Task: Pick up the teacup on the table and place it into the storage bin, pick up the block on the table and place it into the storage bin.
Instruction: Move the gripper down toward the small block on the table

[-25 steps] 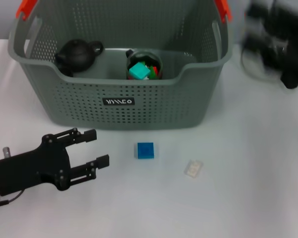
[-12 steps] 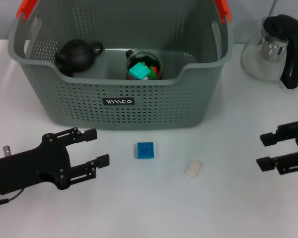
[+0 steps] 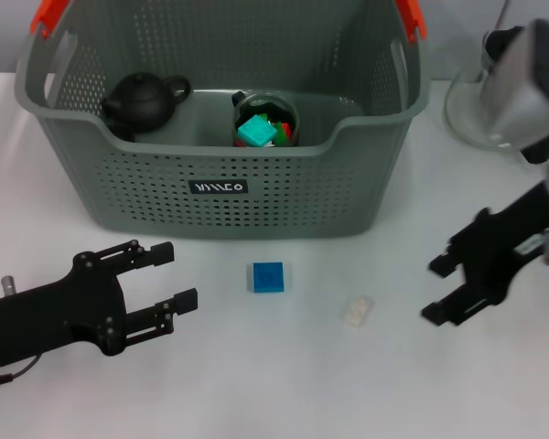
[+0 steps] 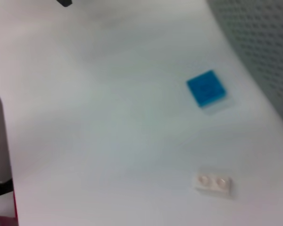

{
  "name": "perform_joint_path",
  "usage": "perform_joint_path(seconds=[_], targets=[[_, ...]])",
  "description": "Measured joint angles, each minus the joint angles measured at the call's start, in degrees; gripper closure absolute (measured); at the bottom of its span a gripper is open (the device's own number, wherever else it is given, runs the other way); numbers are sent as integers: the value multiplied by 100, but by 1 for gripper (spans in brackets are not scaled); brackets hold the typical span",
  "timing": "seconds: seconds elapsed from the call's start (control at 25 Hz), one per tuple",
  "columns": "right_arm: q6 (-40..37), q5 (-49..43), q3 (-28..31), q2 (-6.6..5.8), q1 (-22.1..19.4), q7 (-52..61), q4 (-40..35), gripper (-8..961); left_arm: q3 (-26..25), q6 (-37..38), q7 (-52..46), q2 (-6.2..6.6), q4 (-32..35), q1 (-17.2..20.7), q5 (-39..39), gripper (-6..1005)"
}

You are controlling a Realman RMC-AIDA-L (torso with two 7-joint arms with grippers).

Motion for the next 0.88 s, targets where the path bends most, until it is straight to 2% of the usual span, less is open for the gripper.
perform_joint_path(seconds=[0.36,0.6,0.88], targets=[[922,142,-1393,15,475,515,963,240,-6,-43,28,-3,0,27,0,309],[1603,340,-1916,28,498,568,1271,242,-6,-46,34,-4,-5,27,0,309],[2002,508,-2399,36,552,607,1454,242,-6,-108,34,-7,-24,27,3,309]])
